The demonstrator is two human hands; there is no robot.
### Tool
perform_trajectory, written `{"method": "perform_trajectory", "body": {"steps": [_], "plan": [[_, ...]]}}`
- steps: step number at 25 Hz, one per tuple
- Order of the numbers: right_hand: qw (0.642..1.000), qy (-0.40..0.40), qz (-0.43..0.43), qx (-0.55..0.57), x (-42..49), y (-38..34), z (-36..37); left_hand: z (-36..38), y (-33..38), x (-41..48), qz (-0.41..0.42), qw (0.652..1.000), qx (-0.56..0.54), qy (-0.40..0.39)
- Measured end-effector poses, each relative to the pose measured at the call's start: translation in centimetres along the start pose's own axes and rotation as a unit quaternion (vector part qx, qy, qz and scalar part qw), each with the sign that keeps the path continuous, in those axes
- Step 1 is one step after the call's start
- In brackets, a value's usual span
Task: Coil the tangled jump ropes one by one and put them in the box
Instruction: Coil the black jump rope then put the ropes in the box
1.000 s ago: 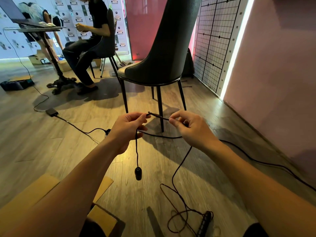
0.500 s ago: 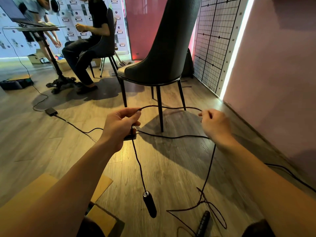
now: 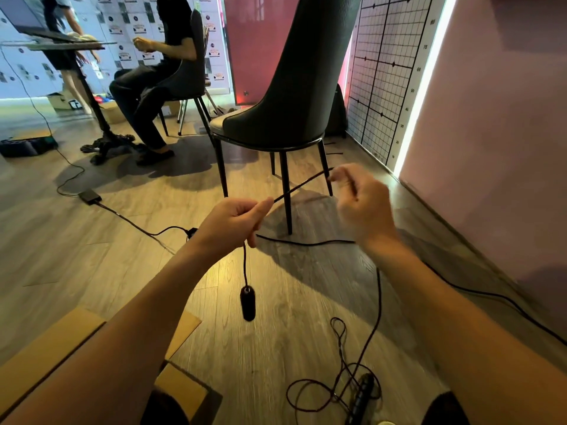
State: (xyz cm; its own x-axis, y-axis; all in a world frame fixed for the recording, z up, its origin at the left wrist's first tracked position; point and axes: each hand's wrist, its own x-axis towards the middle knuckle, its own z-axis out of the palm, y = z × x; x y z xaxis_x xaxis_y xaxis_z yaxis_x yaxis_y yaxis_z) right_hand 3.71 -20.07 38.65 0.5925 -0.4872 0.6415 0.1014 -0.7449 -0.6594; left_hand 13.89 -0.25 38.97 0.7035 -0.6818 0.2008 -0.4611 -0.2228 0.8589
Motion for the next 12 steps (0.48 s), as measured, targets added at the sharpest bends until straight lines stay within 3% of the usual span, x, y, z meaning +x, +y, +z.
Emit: {"method": "perform_trajectory", "body": {"steps": [3, 5, 6, 8, 10, 12], "plan": [[0.979, 0.132, 0.144, -0.062, 1.0, 2.3, -2.0, -1.7, -1.0, -0.2, -0.042, 0.997, -0.02, -0.054], [0.95, 0.14, 0.265, -0.086, 1.0, 3.9, -2.8, -1.7, -1.3, -0.6, -0.048, 0.996, -0.024, -0.068], [0.942, 0.106, 0.292, -0.13, 0.9, 4.6, -2.9, -1.5, -1.2, -0.7, -0.047, 0.996, -0.036, -0.06], [0.95, -0.001, 0.227, -0.214, 0.2, 4.3, -2.1, -0.8, -0.8, -0.7, -0.042, 0.996, -0.061, -0.046], [0.978, -0.138, 0.1, -0.118, -0.7, 2.2, -0.6, -0.2, -0.2, -0.7, -0.032, 0.996, -0.067, -0.055], [0.957, -0.286, 0.045, 0.029, -1.7, -0.7, 0.7, 0.1, 0.2, -0.7, -0.029, 0.995, -0.068, -0.065]]}}
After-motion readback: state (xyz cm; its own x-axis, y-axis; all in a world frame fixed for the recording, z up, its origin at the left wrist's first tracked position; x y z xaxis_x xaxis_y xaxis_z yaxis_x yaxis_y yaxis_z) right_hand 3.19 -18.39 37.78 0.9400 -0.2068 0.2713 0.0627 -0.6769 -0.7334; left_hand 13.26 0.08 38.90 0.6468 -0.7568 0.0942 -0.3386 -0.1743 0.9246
